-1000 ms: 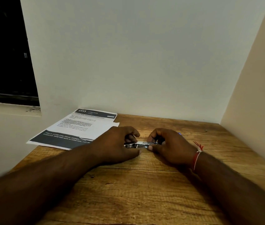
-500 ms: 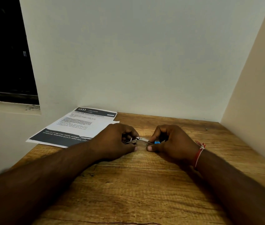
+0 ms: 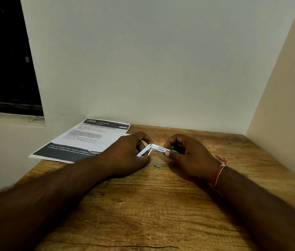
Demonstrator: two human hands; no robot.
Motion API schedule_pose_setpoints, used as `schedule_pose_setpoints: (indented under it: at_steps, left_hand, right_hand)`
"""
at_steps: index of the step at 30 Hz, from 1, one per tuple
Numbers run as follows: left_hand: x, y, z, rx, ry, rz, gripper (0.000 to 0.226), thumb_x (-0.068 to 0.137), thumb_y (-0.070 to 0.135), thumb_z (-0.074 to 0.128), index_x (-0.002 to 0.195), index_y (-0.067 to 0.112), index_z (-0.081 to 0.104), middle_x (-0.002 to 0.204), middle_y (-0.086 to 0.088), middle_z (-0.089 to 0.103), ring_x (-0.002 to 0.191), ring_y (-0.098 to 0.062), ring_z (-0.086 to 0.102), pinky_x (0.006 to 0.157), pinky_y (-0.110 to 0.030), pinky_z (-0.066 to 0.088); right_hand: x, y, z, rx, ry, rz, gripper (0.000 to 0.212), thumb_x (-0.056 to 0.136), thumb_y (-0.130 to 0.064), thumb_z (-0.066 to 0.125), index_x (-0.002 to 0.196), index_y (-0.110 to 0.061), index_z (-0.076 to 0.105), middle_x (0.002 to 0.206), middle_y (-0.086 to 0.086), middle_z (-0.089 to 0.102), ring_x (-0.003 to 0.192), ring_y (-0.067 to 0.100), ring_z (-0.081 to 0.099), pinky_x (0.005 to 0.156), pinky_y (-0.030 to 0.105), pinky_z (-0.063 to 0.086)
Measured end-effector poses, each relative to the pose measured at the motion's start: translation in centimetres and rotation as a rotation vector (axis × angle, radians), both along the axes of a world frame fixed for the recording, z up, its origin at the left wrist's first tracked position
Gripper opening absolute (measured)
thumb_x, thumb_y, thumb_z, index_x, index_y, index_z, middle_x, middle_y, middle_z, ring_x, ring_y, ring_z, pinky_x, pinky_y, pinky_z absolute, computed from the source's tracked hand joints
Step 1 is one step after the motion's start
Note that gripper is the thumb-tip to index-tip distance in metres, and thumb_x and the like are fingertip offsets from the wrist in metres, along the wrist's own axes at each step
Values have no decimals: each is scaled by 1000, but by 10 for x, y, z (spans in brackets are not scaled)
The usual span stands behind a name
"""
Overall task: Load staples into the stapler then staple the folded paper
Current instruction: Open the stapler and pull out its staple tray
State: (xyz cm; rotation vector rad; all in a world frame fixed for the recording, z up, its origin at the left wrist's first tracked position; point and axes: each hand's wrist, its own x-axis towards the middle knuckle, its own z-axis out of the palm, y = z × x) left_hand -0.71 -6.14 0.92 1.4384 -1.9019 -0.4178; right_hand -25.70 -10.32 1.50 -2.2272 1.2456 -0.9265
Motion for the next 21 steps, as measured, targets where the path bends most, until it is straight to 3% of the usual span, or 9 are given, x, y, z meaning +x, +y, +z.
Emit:
schedule_pose_setpoints:
  at_steps: [3,8,14,17,21]
  left_hand:
    - [-2,1,-1,-7,-17,1,30,96,33,81,122,41,68,90,14,75,76,4,67,68,-19,51]
    - [-3,3,-1,-34,-79,1,16,100,43,79,113,34,77,88,14,72,72,3,61,66,-21,44]
    - [0,4,-1,-53,-105,-64,32,110,56,61,107,33,82,101,15,77,96,0,67,84,-31,55]
    - [1,2,-2,-31,-147,-80,40,112,59,56,85,40,77,91,10,70,87,-3,64,78,-35,51]
    - [-1,0,-1,-4,-92,-51,46,110,58,63,64,57,68,86,10,65,80,-3,61,72,-29,42]
  right_hand:
    - [0,-2,0,-66,23,-7,8,100,-24,78,105,-31,76,96,-13,76,92,-5,65,73,3,45]
    - [-2,-2,-1,-108,38,11,9,107,-23,68,104,-27,76,85,-15,76,83,-7,66,71,6,46]
    - [-2,-5,1,55,-9,-10,32,113,-32,57,88,-23,74,74,-10,72,64,-5,58,62,13,44]
    - [1,-3,-3,220,-91,-30,36,115,-32,54,88,-18,74,66,-8,68,55,2,55,53,15,45]
    - [2,-5,-5,161,13,-56,33,114,-34,54,96,-18,76,71,-8,67,61,-1,55,64,23,44]
